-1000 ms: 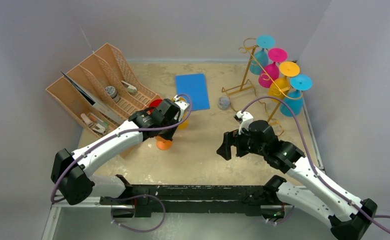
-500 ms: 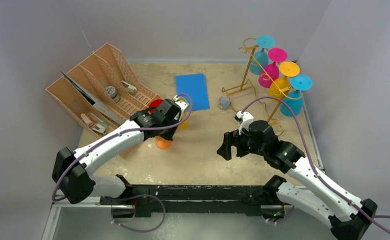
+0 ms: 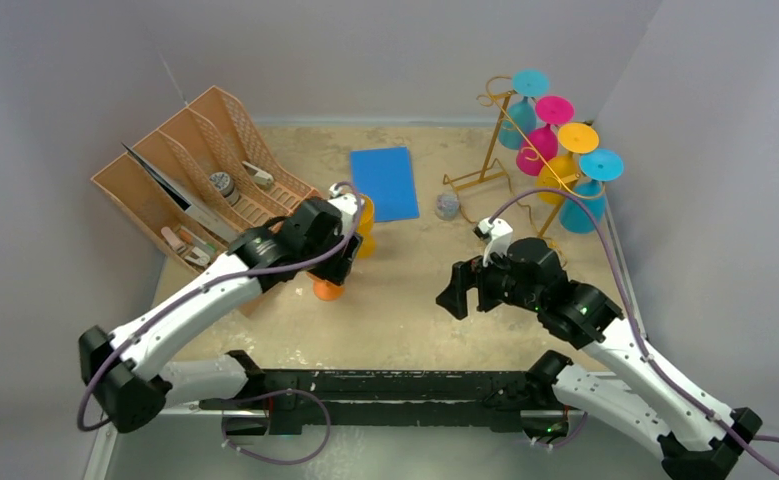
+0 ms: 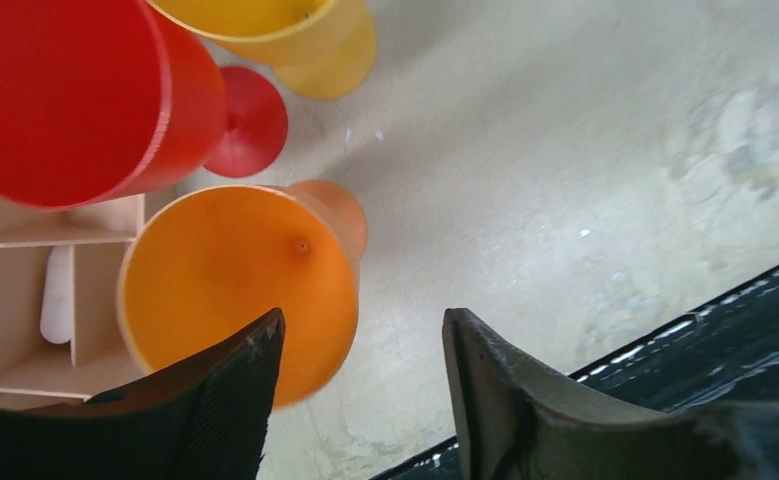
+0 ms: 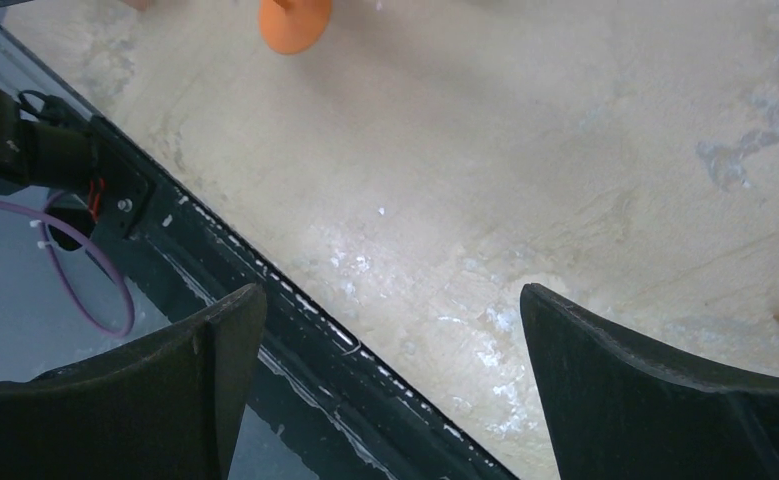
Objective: Take the wine glass off the wine glass rack
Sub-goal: Place the wine glass at the center of the board, then pick up the wine glass from the wine rack.
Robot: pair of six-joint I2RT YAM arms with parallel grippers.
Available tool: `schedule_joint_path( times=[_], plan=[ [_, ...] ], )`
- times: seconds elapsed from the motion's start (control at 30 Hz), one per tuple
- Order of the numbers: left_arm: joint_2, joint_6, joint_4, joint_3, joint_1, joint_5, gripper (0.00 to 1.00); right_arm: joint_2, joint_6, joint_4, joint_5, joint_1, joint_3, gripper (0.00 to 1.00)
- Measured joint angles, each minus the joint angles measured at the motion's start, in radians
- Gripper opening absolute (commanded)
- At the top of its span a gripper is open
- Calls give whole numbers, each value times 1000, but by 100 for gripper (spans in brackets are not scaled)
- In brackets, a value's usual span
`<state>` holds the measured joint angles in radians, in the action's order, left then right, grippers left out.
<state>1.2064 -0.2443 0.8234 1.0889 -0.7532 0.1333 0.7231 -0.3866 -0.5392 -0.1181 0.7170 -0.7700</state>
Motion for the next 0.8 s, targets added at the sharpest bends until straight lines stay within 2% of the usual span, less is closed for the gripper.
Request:
schedule_joint_path(
  times=[0.23, 0.4, 0.63, 0.8],
  plan=[
    [-198, -6, -6, 22, 0, 13, 68, 27, 32, -30, 23, 0, -128, 99],
    [-318, -6, -12, -20, 0, 105, 80, 129, 62, -77, 84, 0, -283, 98],
    [-495, -9, -18, -117, 0, 232, 81, 246, 138, -149, 216, 0, -480, 97],
    [-526, -25, -19, -120, 0, 296, 82, 272, 203, -204, 414, 0, -643, 91]
  ],
)
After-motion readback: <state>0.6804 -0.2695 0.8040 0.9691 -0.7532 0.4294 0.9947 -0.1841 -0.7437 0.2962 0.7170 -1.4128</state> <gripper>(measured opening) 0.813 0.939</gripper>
